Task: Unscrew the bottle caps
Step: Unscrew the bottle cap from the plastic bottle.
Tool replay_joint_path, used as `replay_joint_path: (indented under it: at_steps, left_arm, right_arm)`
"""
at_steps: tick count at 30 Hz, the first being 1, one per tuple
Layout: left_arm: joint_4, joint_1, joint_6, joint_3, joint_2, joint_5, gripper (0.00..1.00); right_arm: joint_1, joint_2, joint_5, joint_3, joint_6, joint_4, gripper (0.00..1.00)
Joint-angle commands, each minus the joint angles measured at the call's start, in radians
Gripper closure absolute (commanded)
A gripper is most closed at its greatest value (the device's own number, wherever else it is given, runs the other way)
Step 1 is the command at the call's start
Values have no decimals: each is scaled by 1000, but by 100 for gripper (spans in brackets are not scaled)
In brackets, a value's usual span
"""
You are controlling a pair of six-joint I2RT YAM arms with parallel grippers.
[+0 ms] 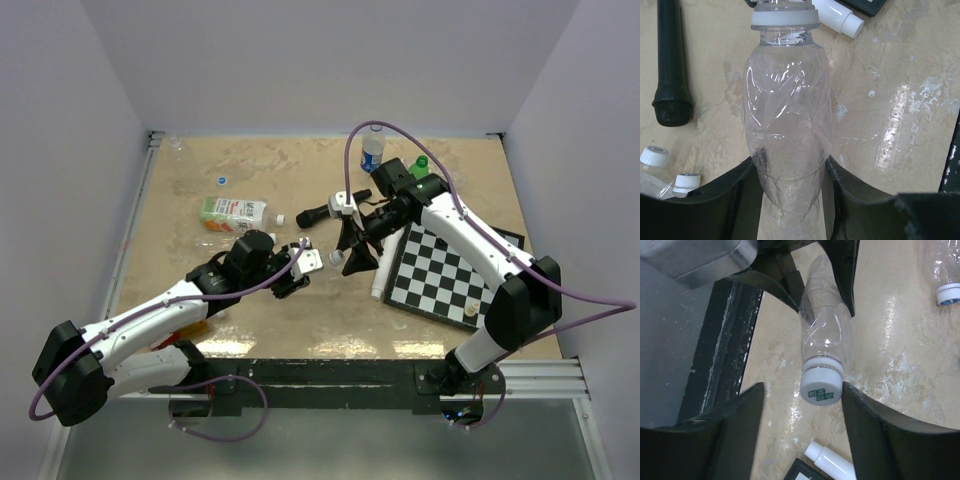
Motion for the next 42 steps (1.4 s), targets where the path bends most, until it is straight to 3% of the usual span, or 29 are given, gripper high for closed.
replay_joint_path:
  at_steps: [1, 11, 13, 18, 24, 28, 32, 37, 42]
  left_arm:
    - [25, 2, -18, 22, 5, -12, 100]
    - [24, 2, -21, 24, 2, -24, 100]
    - [24, 2, -21, 25, 1, -27, 100]
    - [24, 2, -20, 24, -1, -26, 100]
    - [24, 2, -23, 24, -2, -24, 100]
    - [24, 0, -20, 25, -5, -27, 100]
    - [24, 2, -20, 24, -14, -23, 100]
    - [24, 2, -6, 16, -25, -7, 100]
    - [28, 3, 6, 11, -22, 19, 100]
  right_arm:
    - [27, 0, -22, 56, 40, 18, 39]
    - [35, -6, 14, 44, 66, 43, 63]
    - [35, -12, 23, 36, 75, 52, 63]
    - [37, -18, 46, 29, 95, 69, 47]
    - [37, -20, 52, 26, 106, 75, 50]
    - [37, -20, 64, 18, 109, 83, 58]
    - [37, -24, 67, 10, 98, 80, 74]
    - [37, -32, 93, 12, 4, 26, 87]
    - [40, -107, 164, -40, -336, -37, 88]
